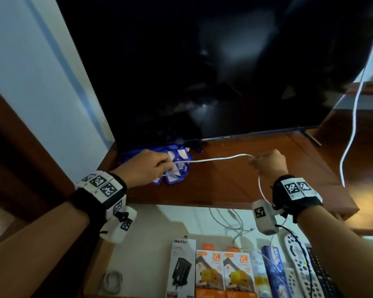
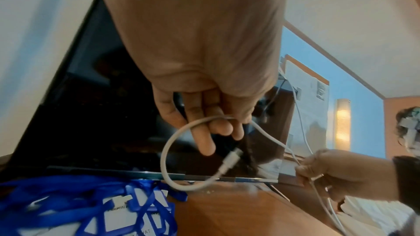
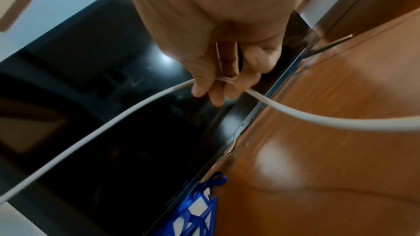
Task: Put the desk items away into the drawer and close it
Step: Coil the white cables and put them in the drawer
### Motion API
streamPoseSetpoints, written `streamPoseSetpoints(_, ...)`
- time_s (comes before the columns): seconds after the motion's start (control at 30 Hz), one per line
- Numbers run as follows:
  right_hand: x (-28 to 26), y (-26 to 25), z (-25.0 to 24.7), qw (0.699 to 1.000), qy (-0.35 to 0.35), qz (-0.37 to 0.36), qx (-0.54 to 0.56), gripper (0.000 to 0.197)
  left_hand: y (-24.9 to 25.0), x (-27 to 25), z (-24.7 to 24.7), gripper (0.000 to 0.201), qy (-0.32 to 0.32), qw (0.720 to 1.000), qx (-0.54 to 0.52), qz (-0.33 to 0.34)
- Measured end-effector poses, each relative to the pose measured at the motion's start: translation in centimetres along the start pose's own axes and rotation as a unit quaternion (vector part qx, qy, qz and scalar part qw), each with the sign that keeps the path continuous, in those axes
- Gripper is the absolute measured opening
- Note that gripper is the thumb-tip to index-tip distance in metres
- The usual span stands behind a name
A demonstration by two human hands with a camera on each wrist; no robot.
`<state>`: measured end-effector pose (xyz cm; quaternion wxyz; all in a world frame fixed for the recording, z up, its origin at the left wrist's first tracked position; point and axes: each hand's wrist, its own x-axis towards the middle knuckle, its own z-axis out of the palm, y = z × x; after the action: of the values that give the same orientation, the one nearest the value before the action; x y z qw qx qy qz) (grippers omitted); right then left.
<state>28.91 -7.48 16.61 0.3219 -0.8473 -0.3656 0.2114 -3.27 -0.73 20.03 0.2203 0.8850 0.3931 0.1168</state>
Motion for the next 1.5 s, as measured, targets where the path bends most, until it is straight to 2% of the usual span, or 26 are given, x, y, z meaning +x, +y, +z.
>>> streamPoseSetpoints(0.07, -0.9, -1.0, 0.0, 0.999, 0.007, -0.021, -0.03, 0.02, -0.2, -0.4, -0.6, 0.018, 0.037, 0.997, -0.067, -0.006)
streamPoseSetpoints(0.13, -2.8, -2.9, 0.2, 0.997, -0.002, -0.057, -0.055, 0.015, 0.2, -0.5, -0.9, 0.019, 0.076, 0.991, -0.109, 0.003)
streamPoseSetpoints(0.17, -3.8, -3.9, 0.5, 0.994, -0.005, -0.088, -0.06, 0.02, 0.5, -0.5, -1.0, 0.019, 0.087, 0.989, -0.12, 0.011)
streamPoseSetpoints(0.23, -5.9, -6.0, 1.2, 0.98, -0.019, -0.183, -0.071, 0.046, 1.2, -0.4, -0.9, 0.02, 0.094, 0.985, -0.142, 0.028)
streamPoseSetpoints(0.3, -8.1, -8.0, 2.2, 0.957, -0.083, -0.27, -0.066, 0.064, 2.1, -0.4, -0.6, 0.02, 0.088, 0.982, -0.163, 0.043)
streamPoseSetpoints(0.33, -9.1, -8.8, 2.9, 0.943, -0.135, -0.299, -0.054, 0.065, 2.4, -0.4, -0.4, 0.02, 0.086, 0.979, -0.176, 0.05)
streamPoseSetpoints(0.4, -10.6, -9.7, 4.3, 0.927, -0.218, -0.305, -0.005, 0.044, 2.9, -0.6, -0.2, 0.02, 0.084, 0.974, -0.204, 0.058)
streamPoseSetpoints(0.47, -11.5, -9.8, 5.0, 0.924, -0.252, -0.277, 0.077, 0.019, 2.7, -1.0, -0.3, 0.021, 0.083, 0.969, -0.227, 0.058)
streamPoseSetpoints(0.5, -11.8, -9.6, 5.0, 0.924, -0.256, -0.263, 0.111, 0.013, 2.4, -1.3, -0.3, 0.022, 0.076, 0.967, -0.239, 0.048)
streamPoseSetpoints(0.63, -12.5, -8.1, 4.0, 0.924, -0.252, -0.21, 0.197, 0.022, -0.1, -2.6, -0.2, 0.035, 0.028, 0.948, -0.316, -0.006)
streamPoseSetpoints(0.73, -12.2, -6.9, 3.5, 0.929, -0.23, -0.215, 0.197, 0.015, -1.7, -3.2, -0.5, 0.036, 0.037, 0.934, -0.353, -0.037)
streamPoseSetpoints(0.9, -11.2, -5.3, 3.2, 0.94, -0.164, -0.217, 0.204, 0.012, -3.4, -4.2, -1.2, 0.032, -0.027, 0.929, -0.367, -0.041)
streamPoseSetpoints(1.1, -9.9, -3.5, 2.4, 0.943, -0.088, -0.185, 0.262, 0.02, -4.7, -4.7, -2.0, 0.033, -0.037, 0.927, -0.371, -0.034)
streamPoseSetpoints(1.17, -9.7, -3.3, 3.0, 0.945, -0.046, -0.182, 0.267, 0.021, -4.6, -4.6, -1.9, 0.027, -0.03, 0.902, -0.429, -0.041)
streamPoseSetpoints(1.23, -9.7, -3.3, 4.0, 0.956, 0.0, -0.169, 0.241, 0.02, -4.2, -4.4, -1.8, 0.024, -0.024, 0.849, -0.525, -0.05)
streamPoseSetpoints(1.3, -10.0, -3.6, 5.1, 0.967, 0.016, -0.155, 0.2, 0.018, -3.4, -4.2, -1.7, 0.026, -0.01, 0.809, -0.585, -0.05)
streamPoseSetpoints(1.33, -10.2, -3.9, 5.7, 0.972, 0.013, -0.158, 0.173, 0.017, -3.1, -4.1, -1.6, 0.026, 0.005, 0.801, -0.597, -0.046)
streamPoseSetpoints(1.4, -10.8, -4.3, 6.9, 0.976, -0.001, -0.181, 0.124, 0.015, -2.4, -3.9, -1.7, 0.028, 0.046, 0.802, -0.595, -0.039)
streamPoseSetpoints(1.5, -11.7, -4.9, 8.4, 0.969, -0.031, -0.235, 0.064, 0.014, -1.4, -3.6, -1.4, 0.03, 0.12, 0.829, -0.546, -0.023)
